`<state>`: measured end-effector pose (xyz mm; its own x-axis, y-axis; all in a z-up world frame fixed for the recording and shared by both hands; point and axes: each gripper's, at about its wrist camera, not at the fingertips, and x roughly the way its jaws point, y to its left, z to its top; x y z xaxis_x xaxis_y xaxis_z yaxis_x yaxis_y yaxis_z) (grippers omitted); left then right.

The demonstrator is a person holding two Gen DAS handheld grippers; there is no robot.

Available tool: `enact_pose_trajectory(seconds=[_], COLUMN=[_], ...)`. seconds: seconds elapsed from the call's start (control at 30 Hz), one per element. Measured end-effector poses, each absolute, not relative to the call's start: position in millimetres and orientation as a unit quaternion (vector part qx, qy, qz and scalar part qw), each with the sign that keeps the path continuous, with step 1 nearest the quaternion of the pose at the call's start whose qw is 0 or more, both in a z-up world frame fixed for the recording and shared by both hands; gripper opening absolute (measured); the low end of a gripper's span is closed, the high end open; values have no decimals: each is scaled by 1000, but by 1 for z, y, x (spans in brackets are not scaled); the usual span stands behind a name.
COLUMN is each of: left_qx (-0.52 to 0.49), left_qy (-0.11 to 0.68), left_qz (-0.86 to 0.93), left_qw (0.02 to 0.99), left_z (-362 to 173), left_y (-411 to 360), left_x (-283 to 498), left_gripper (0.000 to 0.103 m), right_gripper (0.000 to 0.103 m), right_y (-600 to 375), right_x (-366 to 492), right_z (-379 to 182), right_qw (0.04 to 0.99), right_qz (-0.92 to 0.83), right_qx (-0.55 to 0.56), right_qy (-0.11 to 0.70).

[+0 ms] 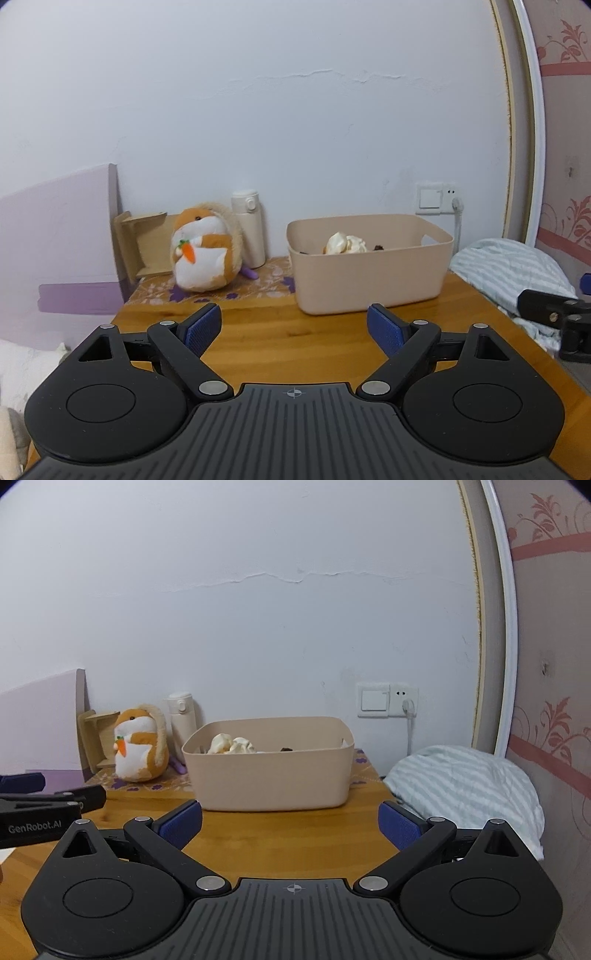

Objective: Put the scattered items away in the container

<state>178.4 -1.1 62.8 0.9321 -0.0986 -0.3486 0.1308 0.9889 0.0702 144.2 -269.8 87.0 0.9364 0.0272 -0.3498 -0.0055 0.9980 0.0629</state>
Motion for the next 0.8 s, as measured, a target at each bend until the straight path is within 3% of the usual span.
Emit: enact_pose_trajectory(seconds=[0.8], left_qx=[18], left_qy=[207], left_qz=[-55], left_qw=[977], left_z=[57], left_y=[17], left_x=[97], left_gripper=[89], right_gripper=[103], right_y=[-258], right_x=[65], right_z=[68], right_qw=[984], right_qz=[-9], right_qx=[45], right_qy=[174])
